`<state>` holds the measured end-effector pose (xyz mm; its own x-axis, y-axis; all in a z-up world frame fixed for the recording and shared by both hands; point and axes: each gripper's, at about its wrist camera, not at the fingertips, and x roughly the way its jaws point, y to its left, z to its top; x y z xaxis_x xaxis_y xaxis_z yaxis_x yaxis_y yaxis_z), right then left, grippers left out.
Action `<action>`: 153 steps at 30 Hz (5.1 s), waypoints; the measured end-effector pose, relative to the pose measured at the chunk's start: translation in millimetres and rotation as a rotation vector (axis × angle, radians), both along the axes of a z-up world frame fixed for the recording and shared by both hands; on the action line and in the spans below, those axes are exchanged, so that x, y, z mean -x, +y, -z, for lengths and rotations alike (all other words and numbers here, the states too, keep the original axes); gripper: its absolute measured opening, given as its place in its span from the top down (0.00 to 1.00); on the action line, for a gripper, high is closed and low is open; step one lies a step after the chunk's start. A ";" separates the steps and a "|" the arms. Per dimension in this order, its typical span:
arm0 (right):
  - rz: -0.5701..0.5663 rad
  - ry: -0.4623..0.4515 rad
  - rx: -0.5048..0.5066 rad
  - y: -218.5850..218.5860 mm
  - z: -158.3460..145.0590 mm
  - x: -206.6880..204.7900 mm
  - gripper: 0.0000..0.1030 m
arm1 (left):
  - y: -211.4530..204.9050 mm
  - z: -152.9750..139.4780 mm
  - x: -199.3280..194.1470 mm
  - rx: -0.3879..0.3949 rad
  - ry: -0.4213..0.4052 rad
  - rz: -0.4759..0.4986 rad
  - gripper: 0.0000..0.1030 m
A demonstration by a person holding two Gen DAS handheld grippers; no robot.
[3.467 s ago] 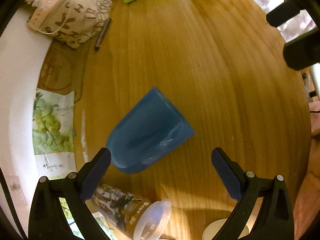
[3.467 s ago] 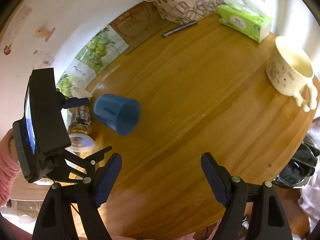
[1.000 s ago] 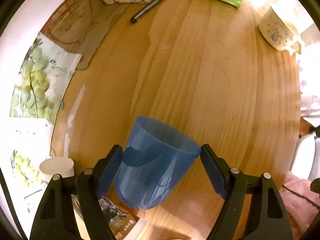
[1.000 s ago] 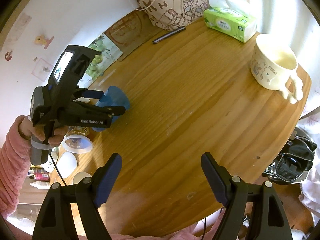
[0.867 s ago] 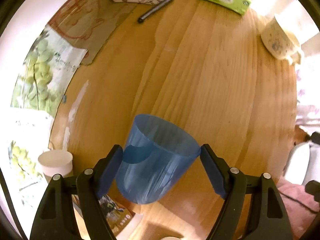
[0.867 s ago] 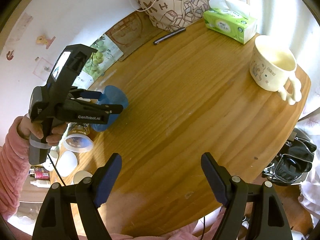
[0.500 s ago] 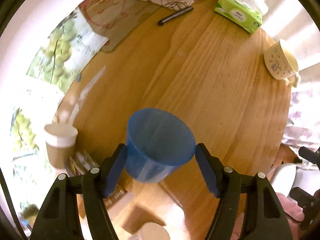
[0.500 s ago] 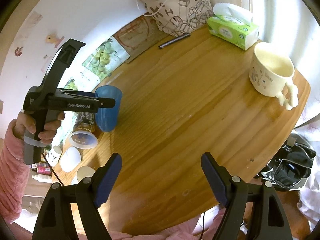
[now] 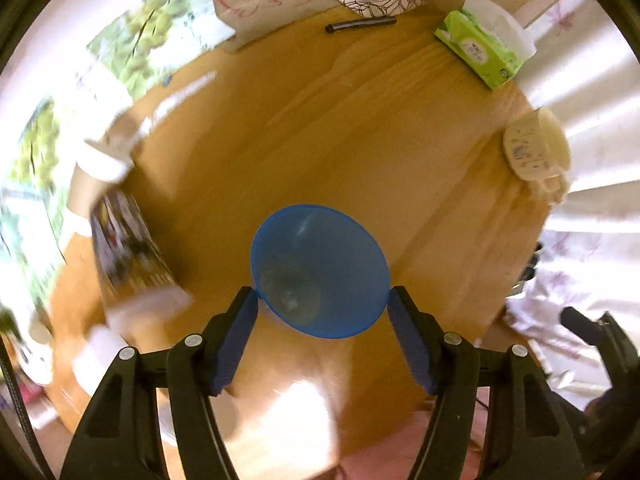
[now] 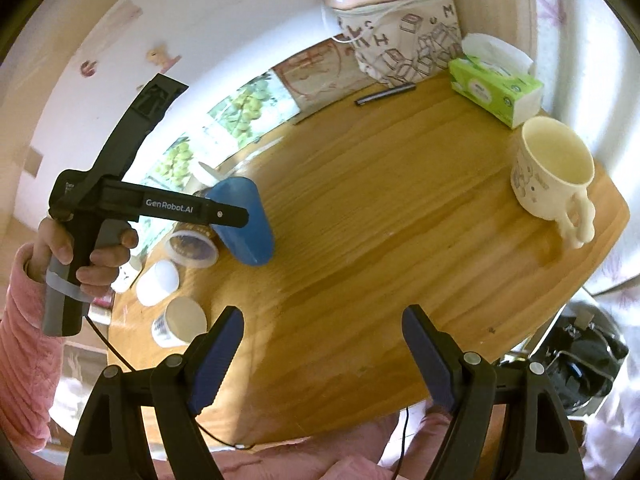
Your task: Flip cup upright
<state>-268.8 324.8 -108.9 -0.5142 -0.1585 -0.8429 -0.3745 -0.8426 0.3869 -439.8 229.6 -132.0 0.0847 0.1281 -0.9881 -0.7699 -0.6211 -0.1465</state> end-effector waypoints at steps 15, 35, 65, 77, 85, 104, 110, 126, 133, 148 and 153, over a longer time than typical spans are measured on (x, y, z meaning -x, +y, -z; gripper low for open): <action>-0.197 -0.005 -0.026 11.2 -4.4 -38.5 0.20 | -30.1 27.0 -78.5 -0.027 -0.156 -0.223 0.83; -0.236 -0.027 -0.010 5.5 2.3 -29.5 0.20 | -11.2 -11.6 -87.1 -0.072 0.350 0.068 0.82; -0.193 -0.032 0.012 -11.5 6.4 4.4 0.20 | -38.0 -8.9 -56.0 -0.012 0.273 0.076 0.66; -0.252 -0.043 0.008 -20.5 9.7 10.5 0.20 | -58.6 -10.2 -62.7 0.003 0.290 0.042 0.56; -0.287 -0.038 0.017 -30.5 10.8 13.7 0.20 | -86.4 -11.6 -62.7 0.039 0.305 0.005 0.50; -0.412 -0.006 0.060 -67.8 15.1 43.8 0.20 | -158.6 -9.4 -57.2 0.147 0.338 -0.057 0.37; -0.418 -0.007 0.054 -74.4 17.5 53.2 0.20 | -164.1 5.2 -52.8 0.207 0.343 0.056 0.33; -0.350 -0.029 0.051 -87.8 32.9 87.4 0.20 | -166.6 50.5 -31.5 0.295 0.297 0.324 0.33; -0.309 -0.057 0.055 -91.5 42.5 96.7 0.20 | -160.2 64.3 -24.7 0.270 0.233 0.401 0.33; -0.254 -0.098 0.048 -94.3 52.8 108.3 0.20 | -154.7 80.1 -16.9 0.259 0.172 0.491 0.36; -0.245 -0.097 0.047 -92.3 52.7 110.6 0.20 | -152.5 79.1 -17.3 0.253 0.152 0.473 0.37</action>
<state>-379.4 232.6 -161.6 -0.3726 -0.3085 -0.8752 -0.1991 -0.8946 0.4001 -422.6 77.1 -211.2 -0.0706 -0.1325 -0.9887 -0.9742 -0.2038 0.0969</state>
